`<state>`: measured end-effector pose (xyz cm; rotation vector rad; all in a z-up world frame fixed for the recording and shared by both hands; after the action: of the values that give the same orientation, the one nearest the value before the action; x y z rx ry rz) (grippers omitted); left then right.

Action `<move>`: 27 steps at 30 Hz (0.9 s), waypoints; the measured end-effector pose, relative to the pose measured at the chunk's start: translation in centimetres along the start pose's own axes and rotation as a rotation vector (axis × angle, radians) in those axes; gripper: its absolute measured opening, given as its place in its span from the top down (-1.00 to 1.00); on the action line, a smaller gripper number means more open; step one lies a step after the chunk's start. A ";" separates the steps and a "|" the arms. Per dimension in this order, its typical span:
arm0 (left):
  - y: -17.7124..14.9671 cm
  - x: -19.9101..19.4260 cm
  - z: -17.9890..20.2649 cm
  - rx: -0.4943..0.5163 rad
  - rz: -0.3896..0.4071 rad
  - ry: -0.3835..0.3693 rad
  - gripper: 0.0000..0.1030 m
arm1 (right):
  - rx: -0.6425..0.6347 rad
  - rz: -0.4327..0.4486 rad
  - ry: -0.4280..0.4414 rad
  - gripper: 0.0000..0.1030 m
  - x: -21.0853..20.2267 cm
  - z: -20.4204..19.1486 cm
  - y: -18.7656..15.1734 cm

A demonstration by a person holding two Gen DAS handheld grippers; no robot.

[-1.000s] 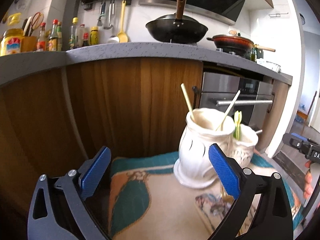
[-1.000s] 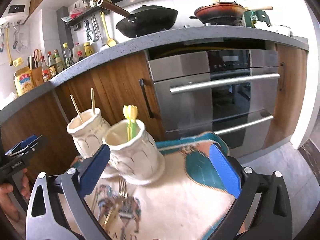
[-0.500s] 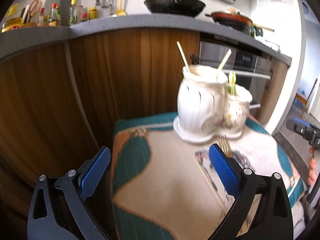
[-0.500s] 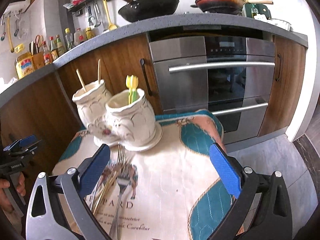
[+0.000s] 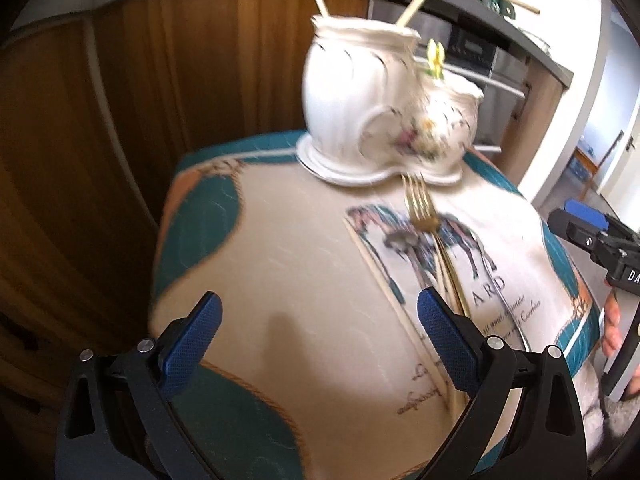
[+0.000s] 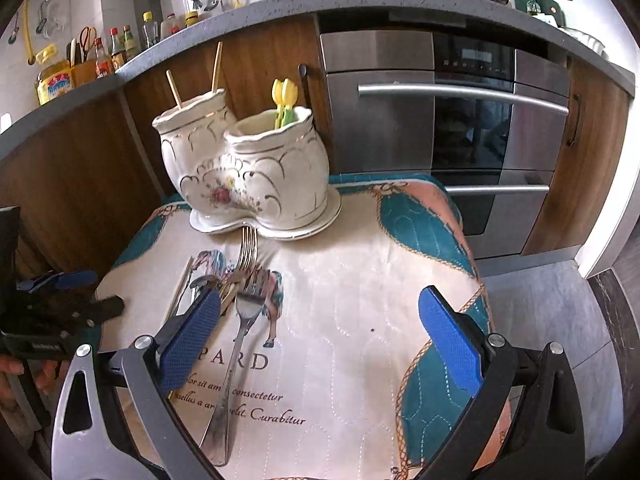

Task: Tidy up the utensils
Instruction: 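Withdraw both tools from the holder back over the table, then grasp a wooden chopstick with the left tool while the right grasps a silver fork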

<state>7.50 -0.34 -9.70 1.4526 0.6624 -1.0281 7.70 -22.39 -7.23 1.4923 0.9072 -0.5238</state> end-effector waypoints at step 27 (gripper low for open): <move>-0.2 3.3 4.0 0.201 -0.091 0.023 0.48 | -0.158 -0.227 0.078 -0.07 5.5 -5.4 -2.3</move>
<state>7.93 -4.70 -12.41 1.6221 0.6622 -1.1769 8.13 -15.98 -12.15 1.2820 1.1610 -0.5480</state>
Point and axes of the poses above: each gripper's, at about its wrist camera, not at the fingertips, and x roughly the way its jaws point, z to its right, y to its top, the point moved 4 cm from there along x, roughly the way its jaws point, and after that the axes turned 13 degrees about -z, right-handed, at the moved point
